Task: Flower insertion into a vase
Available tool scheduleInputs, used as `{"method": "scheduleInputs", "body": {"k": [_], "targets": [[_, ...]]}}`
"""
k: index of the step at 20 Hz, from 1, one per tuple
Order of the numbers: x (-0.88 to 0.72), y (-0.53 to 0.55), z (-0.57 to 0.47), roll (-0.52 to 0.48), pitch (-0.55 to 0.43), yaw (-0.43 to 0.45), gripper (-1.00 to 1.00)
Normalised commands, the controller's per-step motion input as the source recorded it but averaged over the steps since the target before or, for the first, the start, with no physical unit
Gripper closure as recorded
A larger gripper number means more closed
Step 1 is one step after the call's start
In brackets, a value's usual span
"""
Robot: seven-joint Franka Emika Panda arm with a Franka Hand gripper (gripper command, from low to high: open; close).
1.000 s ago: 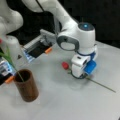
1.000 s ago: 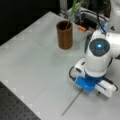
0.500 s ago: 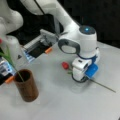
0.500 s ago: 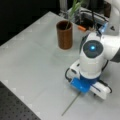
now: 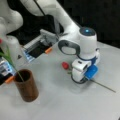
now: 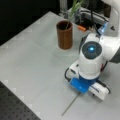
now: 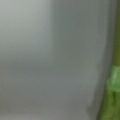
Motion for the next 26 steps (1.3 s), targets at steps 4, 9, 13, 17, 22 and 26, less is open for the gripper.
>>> {"method": "scheduleInputs", "body": {"k": [4,9,13,17,22,26], "targets": [[0.1,0.14,-0.34,-0.262,0.037,-0.01,1.0],[0.08,0.11,-0.35,-0.207,0.059,-0.016,1.0],[0.08,-0.03,-0.35,-0.169,0.086,-0.026,1.0],[0.09,-0.14,-0.35,-0.148,0.085,-0.001,1.0],[0.1,-0.16,-0.32,-0.149,0.079,0.023,1.0],[0.07,-0.15,-0.14,-0.131,0.043,0.061,1.0]]}}
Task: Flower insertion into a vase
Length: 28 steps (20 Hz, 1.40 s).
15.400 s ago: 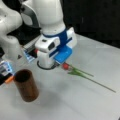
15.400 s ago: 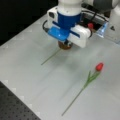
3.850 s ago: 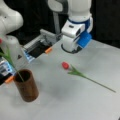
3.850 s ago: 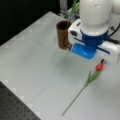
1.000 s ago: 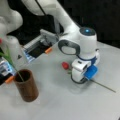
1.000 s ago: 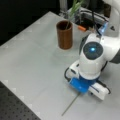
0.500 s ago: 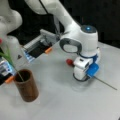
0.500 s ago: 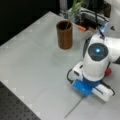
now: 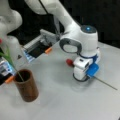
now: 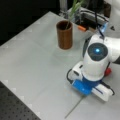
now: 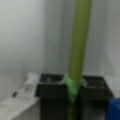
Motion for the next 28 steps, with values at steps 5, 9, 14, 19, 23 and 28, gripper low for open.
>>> {"method": "scheduleInputs", "body": {"k": [5,9,14,19,23,28], "targets": [[-0.01,-0.14,0.14,-0.088,0.02,0.103,1.0],[-0.09,-0.11,0.21,-0.039,-0.003,0.078,1.0],[-0.17,-0.09,0.18,0.057,-0.032,0.009,1.0],[-0.26,-0.16,0.27,0.135,-0.148,-0.035,1.0],[-0.41,-0.24,0.76,0.116,-0.076,-0.08,1.0],[-0.39,-0.28,0.67,0.103,0.018,-0.103,1.0]]}}
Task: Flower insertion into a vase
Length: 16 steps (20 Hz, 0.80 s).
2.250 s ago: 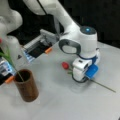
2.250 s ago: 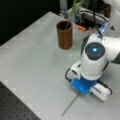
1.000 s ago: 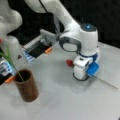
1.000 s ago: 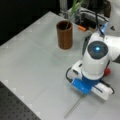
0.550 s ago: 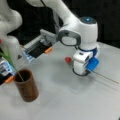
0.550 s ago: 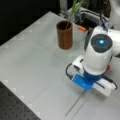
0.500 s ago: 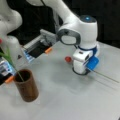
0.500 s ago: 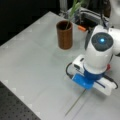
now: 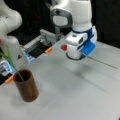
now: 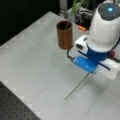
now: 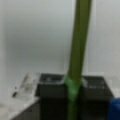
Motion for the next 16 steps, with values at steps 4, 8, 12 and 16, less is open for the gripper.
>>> {"method": "scheduleInputs", "body": {"k": [4,8,12,16], "targets": [[-0.24,-0.29,0.16,0.111,-0.011,-0.081,1.0],[-0.19,-0.28,0.02,0.135,0.01,-0.018,1.0],[-0.23,-0.32,0.11,0.136,0.037,0.078,1.0],[-0.28,-0.4,0.24,0.154,0.05,0.084,1.0]]}}
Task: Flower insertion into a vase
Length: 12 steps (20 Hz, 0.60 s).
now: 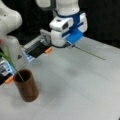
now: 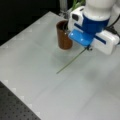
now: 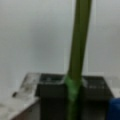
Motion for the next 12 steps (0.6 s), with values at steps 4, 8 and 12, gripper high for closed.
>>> {"method": "scheduleInputs", "body": {"k": [4,8,12], "targets": [[-0.34,-0.48,0.25,0.172,0.024,0.072,1.0],[-0.35,-0.43,0.04,0.177,-0.03,0.105,1.0],[-0.44,-0.4,-0.05,0.141,-0.053,0.106,1.0]]}}
